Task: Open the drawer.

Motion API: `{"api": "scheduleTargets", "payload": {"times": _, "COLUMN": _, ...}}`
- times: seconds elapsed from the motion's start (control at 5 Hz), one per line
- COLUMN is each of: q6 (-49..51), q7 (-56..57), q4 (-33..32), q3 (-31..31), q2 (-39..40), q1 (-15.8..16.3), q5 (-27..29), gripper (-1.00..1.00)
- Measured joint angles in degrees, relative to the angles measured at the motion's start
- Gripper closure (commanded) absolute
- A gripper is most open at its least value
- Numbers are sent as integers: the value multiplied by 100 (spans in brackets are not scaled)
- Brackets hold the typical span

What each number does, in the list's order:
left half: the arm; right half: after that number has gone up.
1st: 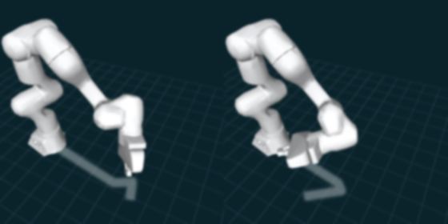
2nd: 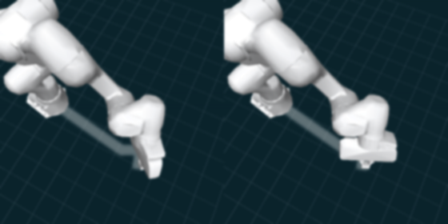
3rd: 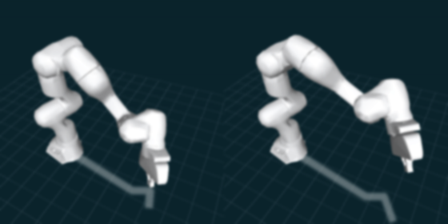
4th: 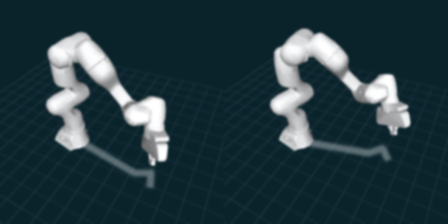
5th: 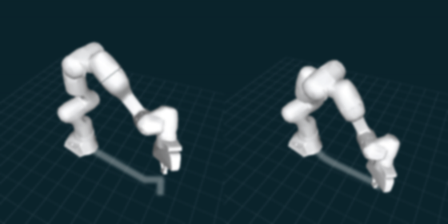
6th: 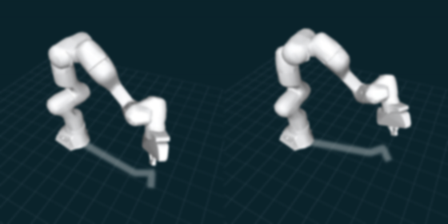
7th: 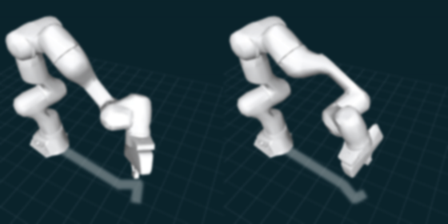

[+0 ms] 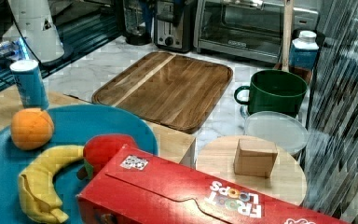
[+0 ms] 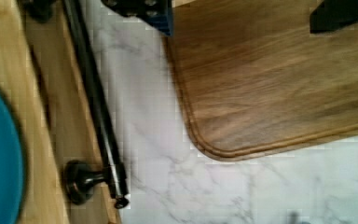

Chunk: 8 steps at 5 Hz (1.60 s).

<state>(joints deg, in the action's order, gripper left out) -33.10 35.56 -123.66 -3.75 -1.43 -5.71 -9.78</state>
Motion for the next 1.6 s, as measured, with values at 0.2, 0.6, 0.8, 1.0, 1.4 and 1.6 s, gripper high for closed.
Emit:
{"api": "scheduleTargets", "payload": {"times": 0.2, "q6": -389, "q7": 484, "q4": -67, "q3": -327, "q2": 56, "q1": -105, "q5": 0, "gripper": -100}}
{"api": "scheduleTargets", "payload": {"times": 0.6, "q6": -864, "q7": 1027, "q4": -45, "q3": -495, "q2": 147, "q1": -357, "q5": -124, "gripper": -100}}
{"api": "scheduleTargets", "payload": {"times": 0.8, "q6": -1139, "q7": 1189, "q4": -34, "q3": -520, "q2": 254, "q1": -432, "q5": -186, "gripper": -100}}
{"api": "scheduleTargets", "payload": {"times": 1.0, "q6": -1228, "q7": 1379, "q4": -11, "q3": -556, "q2": 403, "q1": -497, "q5": -187, "gripper": -100}}
{"api": "scheduleTargets", "payload": {"times": 1.4, "q6": -1902, "q7": 1928, "q4": 45, "q3": -644, "q2": 1090, "q1": -539, "q5": -166, "gripper": -100}}
{"api": "scheduleTargets", "payload": {"times": 1.6, "q6": -2149, "q7": 1928, "q4": 34, "q3": -649, "q2": 1406, "q1": -569, "q5": -166, "gripper": -100}}
